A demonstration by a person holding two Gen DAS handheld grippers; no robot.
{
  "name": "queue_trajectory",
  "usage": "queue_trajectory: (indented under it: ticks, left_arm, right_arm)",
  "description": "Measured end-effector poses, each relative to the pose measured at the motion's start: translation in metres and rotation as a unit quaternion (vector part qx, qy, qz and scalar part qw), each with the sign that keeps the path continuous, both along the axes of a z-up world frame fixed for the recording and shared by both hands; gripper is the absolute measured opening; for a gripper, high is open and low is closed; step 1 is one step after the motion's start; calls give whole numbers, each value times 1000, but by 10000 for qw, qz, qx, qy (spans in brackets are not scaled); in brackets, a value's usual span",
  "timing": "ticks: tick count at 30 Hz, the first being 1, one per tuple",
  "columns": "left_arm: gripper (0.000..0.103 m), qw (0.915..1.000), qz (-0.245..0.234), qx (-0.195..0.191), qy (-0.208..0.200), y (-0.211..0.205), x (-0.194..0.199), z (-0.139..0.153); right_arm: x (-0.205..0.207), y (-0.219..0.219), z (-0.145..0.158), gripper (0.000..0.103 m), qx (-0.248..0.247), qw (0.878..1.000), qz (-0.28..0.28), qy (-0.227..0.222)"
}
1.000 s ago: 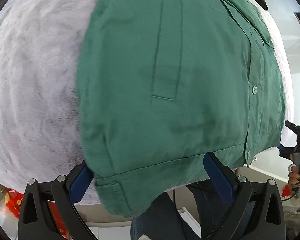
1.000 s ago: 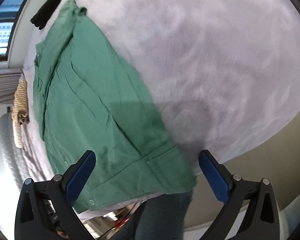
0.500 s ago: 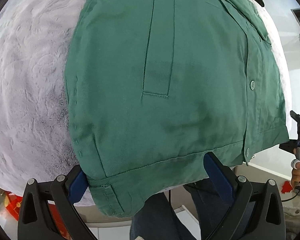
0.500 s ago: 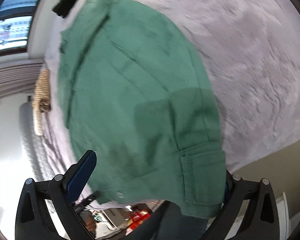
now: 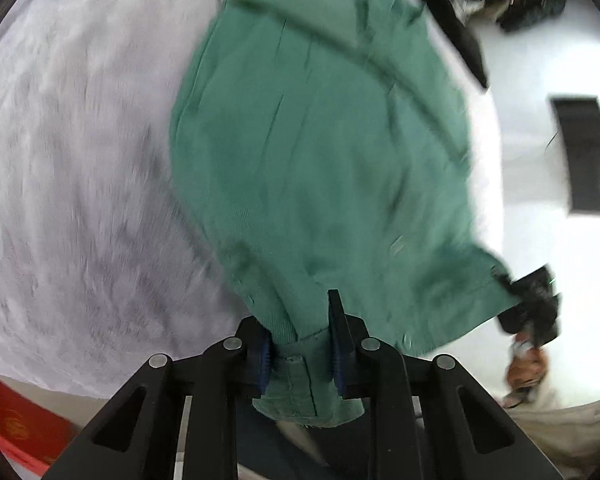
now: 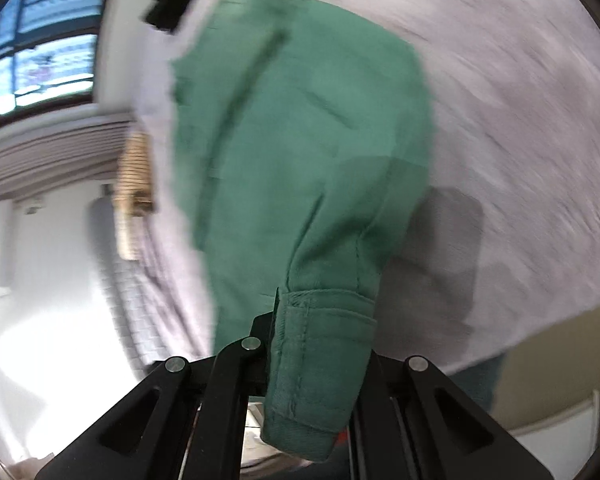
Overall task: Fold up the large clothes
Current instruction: 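Lift the held hem and fold it over toward the collar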
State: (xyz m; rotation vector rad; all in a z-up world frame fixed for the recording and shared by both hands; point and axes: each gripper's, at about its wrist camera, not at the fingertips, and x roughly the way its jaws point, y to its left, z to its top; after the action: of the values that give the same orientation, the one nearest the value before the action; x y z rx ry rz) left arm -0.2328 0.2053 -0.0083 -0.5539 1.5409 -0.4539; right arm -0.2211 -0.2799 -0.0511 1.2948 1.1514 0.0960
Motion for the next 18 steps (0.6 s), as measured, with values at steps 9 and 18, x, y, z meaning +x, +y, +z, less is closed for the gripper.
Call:
queue_trajectory:
  ticks: [9,18]
  left_arm:
    - [24,9879,914,3,-1257,-11,114,85]
    - [25,9773,1198,543,-1660,-25,253,76]
  right_arm:
    - [139,-22,62,7,-3,9938,494,-1001]
    - [290,-61,61,7,-440,9939,443,-910]
